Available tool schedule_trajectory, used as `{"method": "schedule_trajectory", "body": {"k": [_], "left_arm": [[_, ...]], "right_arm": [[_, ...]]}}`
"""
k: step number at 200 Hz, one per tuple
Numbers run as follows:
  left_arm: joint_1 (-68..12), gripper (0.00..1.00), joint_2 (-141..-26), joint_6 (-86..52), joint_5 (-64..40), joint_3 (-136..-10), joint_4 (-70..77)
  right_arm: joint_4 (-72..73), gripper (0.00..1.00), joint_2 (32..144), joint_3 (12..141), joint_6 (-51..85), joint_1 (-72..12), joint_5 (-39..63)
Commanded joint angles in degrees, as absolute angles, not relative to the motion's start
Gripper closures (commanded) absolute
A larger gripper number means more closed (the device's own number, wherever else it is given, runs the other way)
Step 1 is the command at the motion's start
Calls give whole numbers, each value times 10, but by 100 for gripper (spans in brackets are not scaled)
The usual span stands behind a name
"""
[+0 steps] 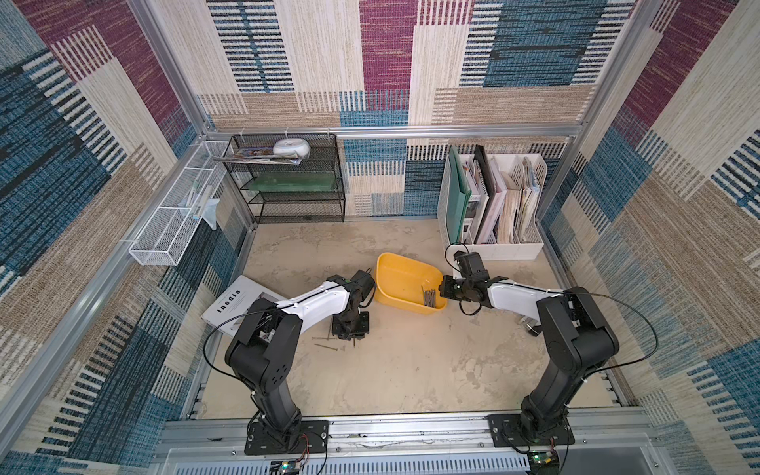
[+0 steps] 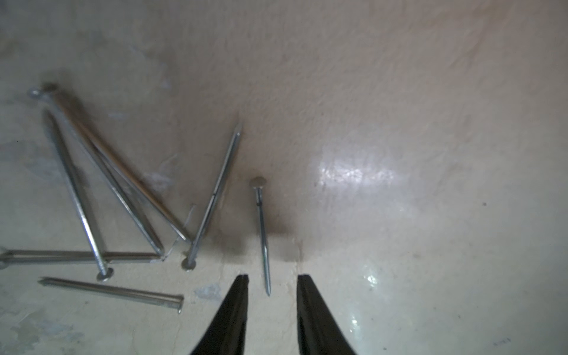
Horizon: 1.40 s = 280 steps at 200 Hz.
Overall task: Put the nails on the desktop into the storage box
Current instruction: Pick up the nail from the center of the board, then place the nail in the storage box.
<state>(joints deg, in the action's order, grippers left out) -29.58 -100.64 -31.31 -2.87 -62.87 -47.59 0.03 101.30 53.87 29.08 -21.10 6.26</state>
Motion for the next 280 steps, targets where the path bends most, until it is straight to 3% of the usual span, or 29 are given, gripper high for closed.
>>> {"method": "schedule_trajectory", "body": {"k": [1,19,40,62,129,193,220,280], "left_arm": [[-296,68,-1013,-319,-9,-626,-473],[-296,70,-1026,-317,-11,-623,-464],[-296,89,-1050,-313,-5,-622,-456],[-296,100,-1060,-312,-2,-613,-442],[-306,100,-928,-310,-37,-625,-492],[-315,100,-812,-319,-58,-757,-590],[-329,100,-851,-308,-72,-893,-617],[-356,100,-1096,-266,-97,-1207,-684]], "right_arm": [[-124,100,1026,526,267,-209,-3],[-121,100,1028,524,267,-209,-3],[-120,100,1031,525,266,-209,0],[-121,100,1029,523,265,-209,-1],[-103,100,1011,510,300,-218,-6],[-101,100,997,511,337,-238,-48],[-107,100,1001,518,342,-249,-58],[-126,100,998,532,349,-261,-82]]}}
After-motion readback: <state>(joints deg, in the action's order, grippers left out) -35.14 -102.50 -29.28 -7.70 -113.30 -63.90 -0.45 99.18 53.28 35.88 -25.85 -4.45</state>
